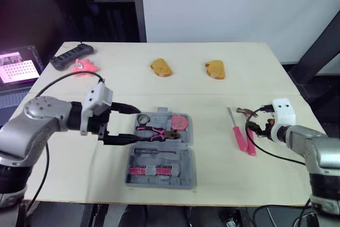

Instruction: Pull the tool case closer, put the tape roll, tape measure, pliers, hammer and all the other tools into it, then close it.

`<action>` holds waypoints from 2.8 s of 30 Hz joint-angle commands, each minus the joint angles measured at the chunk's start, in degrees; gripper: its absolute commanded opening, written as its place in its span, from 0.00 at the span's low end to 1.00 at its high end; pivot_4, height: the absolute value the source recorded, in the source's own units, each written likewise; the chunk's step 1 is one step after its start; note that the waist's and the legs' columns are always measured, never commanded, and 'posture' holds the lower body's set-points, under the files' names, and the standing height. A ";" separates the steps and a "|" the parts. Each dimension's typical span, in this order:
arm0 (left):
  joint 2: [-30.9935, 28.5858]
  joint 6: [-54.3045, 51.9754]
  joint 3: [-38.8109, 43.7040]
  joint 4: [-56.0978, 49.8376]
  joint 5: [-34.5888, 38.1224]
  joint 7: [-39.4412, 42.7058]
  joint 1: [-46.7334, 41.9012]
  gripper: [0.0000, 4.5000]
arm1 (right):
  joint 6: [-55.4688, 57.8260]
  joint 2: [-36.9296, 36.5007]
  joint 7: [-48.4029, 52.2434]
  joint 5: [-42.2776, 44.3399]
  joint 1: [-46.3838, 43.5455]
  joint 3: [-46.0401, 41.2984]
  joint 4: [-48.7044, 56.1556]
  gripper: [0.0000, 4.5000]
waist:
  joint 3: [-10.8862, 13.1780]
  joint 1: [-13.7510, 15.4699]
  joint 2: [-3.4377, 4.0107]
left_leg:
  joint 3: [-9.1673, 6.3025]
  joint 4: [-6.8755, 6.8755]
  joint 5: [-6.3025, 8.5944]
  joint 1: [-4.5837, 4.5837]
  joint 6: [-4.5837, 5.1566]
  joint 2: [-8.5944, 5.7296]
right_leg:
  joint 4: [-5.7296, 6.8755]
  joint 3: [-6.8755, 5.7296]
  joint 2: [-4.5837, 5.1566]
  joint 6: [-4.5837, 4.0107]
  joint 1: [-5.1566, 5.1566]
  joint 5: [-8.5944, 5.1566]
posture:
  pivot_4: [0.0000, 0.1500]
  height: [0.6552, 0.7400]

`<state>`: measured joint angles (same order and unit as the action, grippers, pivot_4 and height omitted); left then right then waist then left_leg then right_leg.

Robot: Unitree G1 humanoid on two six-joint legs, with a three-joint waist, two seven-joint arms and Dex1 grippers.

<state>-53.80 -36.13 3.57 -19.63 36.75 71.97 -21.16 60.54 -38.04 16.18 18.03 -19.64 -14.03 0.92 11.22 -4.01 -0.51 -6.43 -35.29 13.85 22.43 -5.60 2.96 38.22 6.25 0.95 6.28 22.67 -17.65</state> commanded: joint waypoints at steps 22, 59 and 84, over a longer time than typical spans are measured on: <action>-2.46 -1.26 7.47 -7.83 1.23 -7.75 10.65 1.00 | -8.04 3.45 1.17 -5.94 -9.33 4.16 -17.89 0.01 | 0.02 0.05 0.01 | 0.01 -0.01 0.00 -0.02 0.00 -0.01 | -0.01 0.00 0.03 0.01 -0.04 0.00 | 1.00 1.00; -0.69 5.32 -0.11 2.36 -5.35 -3.09 4.90 1.00 | 26.61 27.36 -13.65 -5.57 2.74 6.87 28.14 0.10 | 0.23 -0.02 0.35 | -0.08 0.07 -0.16 0.63 -0.27 0.00 | 0.24 -0.05 0.00 -0.03 0.74 0.04 | 1.00 1.00; -0.23 4.14 14.04 -8.91 0.66 -6.05 24.72 1.00 | -54.41 -30.73 49.76 -24.57 -18.97 46.20 10.37 0.99 | 0.31 -0.70 0.32 | 0.22 -0.04 -0.09 0.72 -0.15 -0.01 | -0.08 -0.10 0.25 0.05 0.74 0.00 | 1.00 1.00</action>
<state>-54.45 -32.68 15.64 -26.44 36.81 66.99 3.01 18.65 -69.96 63.18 -0.05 -35.95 30.41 14.80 11.53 -4.71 -0.18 -6.22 -35.34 13.74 23.14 -5.79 2.95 38.18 6.14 1.19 6.33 23.41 -17.63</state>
